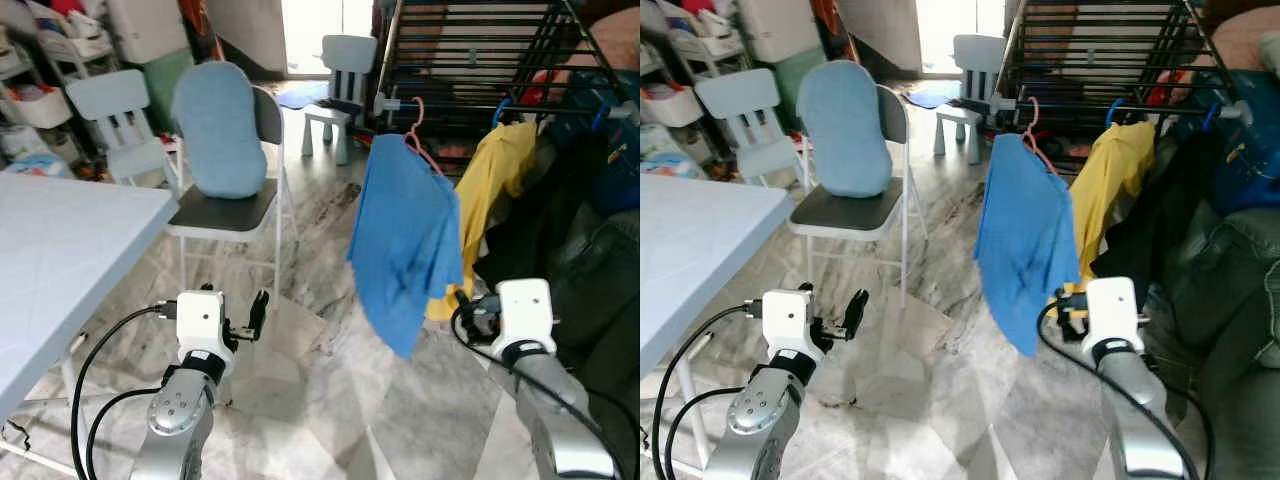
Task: Hang hanger
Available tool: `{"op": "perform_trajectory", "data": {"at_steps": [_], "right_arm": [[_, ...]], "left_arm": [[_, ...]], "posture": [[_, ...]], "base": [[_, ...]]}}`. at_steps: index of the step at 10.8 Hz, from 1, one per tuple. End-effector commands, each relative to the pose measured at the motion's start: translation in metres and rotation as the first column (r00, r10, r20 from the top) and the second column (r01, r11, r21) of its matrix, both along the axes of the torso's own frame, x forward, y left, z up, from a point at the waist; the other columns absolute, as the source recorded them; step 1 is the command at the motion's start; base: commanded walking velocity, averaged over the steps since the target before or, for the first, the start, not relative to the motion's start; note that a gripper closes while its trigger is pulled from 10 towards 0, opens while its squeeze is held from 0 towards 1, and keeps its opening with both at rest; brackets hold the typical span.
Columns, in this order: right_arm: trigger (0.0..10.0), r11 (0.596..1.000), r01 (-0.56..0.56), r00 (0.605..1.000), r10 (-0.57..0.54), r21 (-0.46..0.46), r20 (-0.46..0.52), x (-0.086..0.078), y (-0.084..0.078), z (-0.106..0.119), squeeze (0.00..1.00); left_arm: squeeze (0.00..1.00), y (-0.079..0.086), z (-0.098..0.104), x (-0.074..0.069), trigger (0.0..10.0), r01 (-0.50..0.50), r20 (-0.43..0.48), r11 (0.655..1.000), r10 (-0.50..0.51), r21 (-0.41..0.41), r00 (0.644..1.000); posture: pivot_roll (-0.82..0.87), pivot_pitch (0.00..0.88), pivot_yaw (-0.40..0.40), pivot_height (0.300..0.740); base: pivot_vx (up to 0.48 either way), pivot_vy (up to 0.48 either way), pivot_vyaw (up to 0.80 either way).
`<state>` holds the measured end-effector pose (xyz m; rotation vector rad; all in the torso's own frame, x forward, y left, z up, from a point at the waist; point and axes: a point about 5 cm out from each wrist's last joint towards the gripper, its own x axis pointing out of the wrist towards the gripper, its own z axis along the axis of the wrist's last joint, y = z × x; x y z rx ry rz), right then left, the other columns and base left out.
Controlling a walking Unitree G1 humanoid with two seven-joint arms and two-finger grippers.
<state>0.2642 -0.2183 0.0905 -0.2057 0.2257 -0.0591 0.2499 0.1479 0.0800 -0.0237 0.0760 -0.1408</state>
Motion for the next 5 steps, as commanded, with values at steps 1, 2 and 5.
{"op": "perform_trajectory", "data": {"at_steps": [1, 2, 5], "right_arm": [[10.0, 0.999, -0.040, 0.999, 0.040, 0.037, -0.002, 0.0030, 0.0046, 0.0027, 0.00], [10.0, 0.997, -0.057, 0.998, 0.057, 0.044, -0.011, 0.0019, 0.0071, 0.0020, 0.00], [10.0, 0.999, -0.043, 0.999, 0.044, 0.027, -0.024, 0.0010, 0.0108, -0.0049, 0.00]], "left_arm": [[0.00, 0.0038, -0.0002, 0.0016, 10.0, -0.007, -0.001, 1.000, 0.007, 0.003, 1.000], [0.00, 0.0043, 0.0003, 0.0021, 10.0, -0.010, 0.001, 1.000, 0.010, 0.003, 1.000], [0.00, 0.0012, -0.0009, 0.0018, 10.0, -0.005, -0.004, 1.000, 0.005, -0.006, 1.000]], "posture": [[-0.15, 0.000, 0.058, 0.740], [-0.15, 0.000, 0.058, 0.740], [-0.15, 0.000, 0.060, 0.740]], "base": [[0.424, 0.000, 0.00], [0.424, 0.000, 0.00], [0.394, 0.273, 0.00]]}}
